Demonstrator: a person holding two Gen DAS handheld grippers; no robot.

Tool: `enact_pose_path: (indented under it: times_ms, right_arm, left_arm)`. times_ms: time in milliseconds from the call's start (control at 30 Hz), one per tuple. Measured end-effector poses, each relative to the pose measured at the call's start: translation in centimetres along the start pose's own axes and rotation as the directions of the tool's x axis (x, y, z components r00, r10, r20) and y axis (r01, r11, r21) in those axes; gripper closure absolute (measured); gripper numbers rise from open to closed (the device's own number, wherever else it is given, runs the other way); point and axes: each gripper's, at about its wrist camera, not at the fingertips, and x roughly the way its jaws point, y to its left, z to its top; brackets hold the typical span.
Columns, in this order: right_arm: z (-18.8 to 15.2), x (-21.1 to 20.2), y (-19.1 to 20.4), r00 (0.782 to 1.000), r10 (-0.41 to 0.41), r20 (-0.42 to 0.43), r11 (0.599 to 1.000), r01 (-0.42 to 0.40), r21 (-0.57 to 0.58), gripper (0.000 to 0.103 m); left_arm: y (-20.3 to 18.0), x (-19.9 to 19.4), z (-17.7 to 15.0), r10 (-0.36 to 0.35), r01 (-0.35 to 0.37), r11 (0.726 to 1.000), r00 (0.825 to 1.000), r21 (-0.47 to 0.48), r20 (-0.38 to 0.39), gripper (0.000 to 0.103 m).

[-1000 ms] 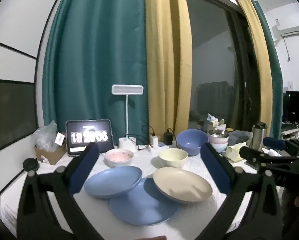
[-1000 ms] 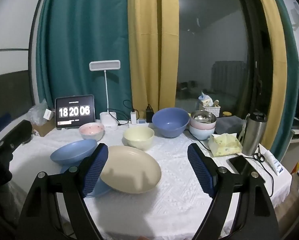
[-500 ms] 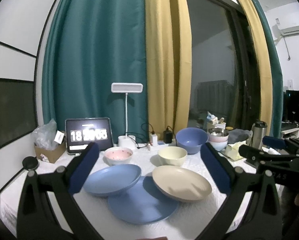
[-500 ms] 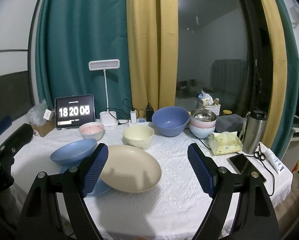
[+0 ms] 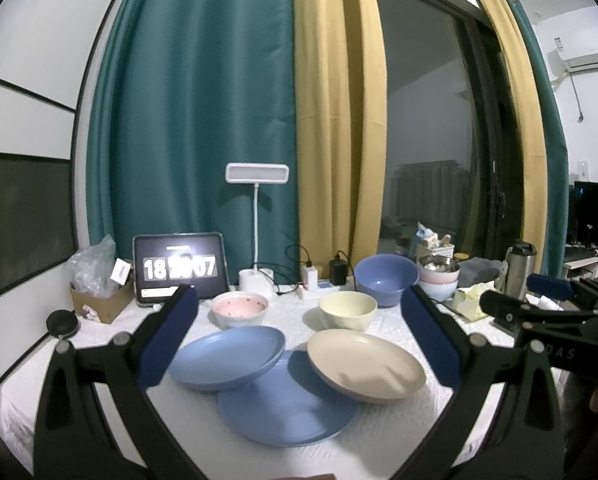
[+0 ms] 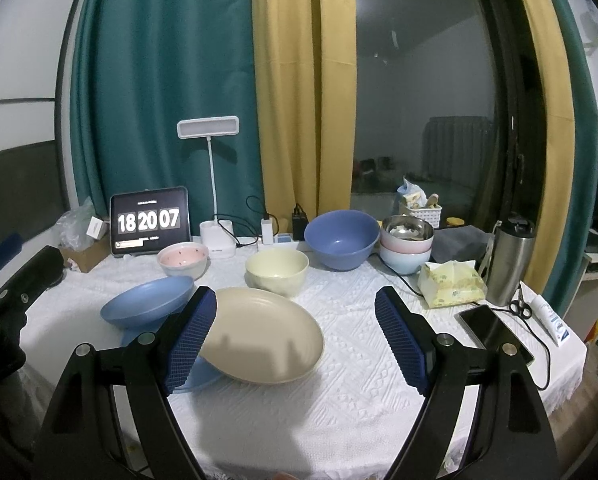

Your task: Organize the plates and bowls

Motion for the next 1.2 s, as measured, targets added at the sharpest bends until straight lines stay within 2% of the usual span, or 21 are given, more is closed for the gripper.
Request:
enact_pose_path:
  times_ms: [1200]
  right_arm:
    - [-0.33, 0.16, -0.19, 1.000, 0.002, -0.012, 1.000, -0.002, 0.003, 0.019]
  left_arm:
    - [0.14, -0.01, -0.09, 0.001, -0.001, 1.000, 1.000, -0.001, -0.001, 0.001]
